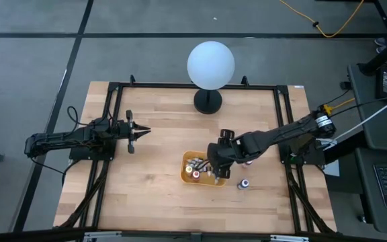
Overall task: Pick & Place food coloring
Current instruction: Put the large purple food coloring bottle into the yellow bin
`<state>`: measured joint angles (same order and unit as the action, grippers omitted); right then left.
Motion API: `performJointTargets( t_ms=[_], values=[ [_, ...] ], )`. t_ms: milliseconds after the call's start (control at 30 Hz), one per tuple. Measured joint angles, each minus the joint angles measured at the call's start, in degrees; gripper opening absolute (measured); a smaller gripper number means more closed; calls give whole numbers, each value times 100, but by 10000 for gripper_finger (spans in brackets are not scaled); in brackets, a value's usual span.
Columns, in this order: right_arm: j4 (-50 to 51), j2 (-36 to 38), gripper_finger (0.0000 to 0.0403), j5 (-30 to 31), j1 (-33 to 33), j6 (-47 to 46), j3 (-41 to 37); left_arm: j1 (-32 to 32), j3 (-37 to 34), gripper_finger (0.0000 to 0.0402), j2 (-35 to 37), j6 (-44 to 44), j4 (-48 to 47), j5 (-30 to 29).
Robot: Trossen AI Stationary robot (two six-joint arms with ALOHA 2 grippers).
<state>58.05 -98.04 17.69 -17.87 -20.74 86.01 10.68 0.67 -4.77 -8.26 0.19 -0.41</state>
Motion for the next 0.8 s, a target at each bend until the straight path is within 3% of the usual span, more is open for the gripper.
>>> performJointTargets(
  t_ms=[167,433,800],
  values=[
    [738,24,237,223,-395,-546,327,-2,0,36,0,0,1,-1],
    [2269,74,237,217,-1433,-2759,340,0,0,40,1,-2,0,0],
    [2616,74,246,477,-2295,-4347,340,0,0,39,0,-1,0,-1]
  ],
)
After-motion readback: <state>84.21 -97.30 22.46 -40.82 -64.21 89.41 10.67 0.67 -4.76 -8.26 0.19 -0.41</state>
